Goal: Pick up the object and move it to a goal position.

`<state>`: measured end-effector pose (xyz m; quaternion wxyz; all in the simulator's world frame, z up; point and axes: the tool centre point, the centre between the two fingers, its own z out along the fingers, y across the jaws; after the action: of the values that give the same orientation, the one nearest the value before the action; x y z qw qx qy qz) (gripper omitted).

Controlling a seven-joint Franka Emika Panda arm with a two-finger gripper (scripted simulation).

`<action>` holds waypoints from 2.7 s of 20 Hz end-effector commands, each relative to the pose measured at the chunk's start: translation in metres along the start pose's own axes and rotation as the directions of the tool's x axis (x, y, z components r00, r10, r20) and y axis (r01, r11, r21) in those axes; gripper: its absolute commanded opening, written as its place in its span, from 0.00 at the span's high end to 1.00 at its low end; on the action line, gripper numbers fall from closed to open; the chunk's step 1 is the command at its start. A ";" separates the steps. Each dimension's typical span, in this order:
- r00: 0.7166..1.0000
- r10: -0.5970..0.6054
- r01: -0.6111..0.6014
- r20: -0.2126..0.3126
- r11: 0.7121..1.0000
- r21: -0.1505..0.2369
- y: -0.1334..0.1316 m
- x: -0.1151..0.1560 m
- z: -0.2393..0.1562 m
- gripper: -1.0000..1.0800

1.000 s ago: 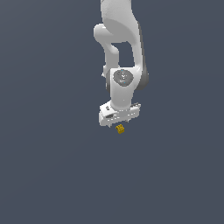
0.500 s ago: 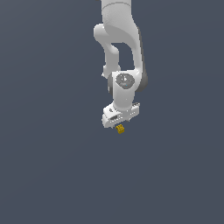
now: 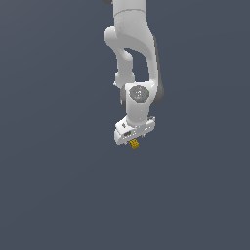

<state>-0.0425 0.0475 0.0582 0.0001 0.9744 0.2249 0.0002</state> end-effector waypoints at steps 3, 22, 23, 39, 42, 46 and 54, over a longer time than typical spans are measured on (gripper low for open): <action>1.000 -0.003 0.003 0.001 1.000 0.000 -0.001 -0.001 0.022 0.04; 1.000 -0.004 0.004 0.000 1.000 0.000 0.000 -0.001 0.036 1.00; 1.000 -0.004 0.004 0.000 1.000 0.000 0.000 -0.001 0.035 1.00; 1.000 -0.004 0.004 0.000 1.000 0.000 0.038 -0.042 -0.036 1.00; 1.000 -0.004 0.004 0.000 1.000 0.000 0.052 -0.056 -0.062 1.00; 1.000 -0.005 0.005 0.000 1.000 0.001 0.072 -0.078 -0.101 1.00; 1.000 -0.005 0.005 -0.002 1.000 0.003 0.114 -0.120 -0.180 1.00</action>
<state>-0.0967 -0.0971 0.2236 -0.0010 0.9739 0.2269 0.0007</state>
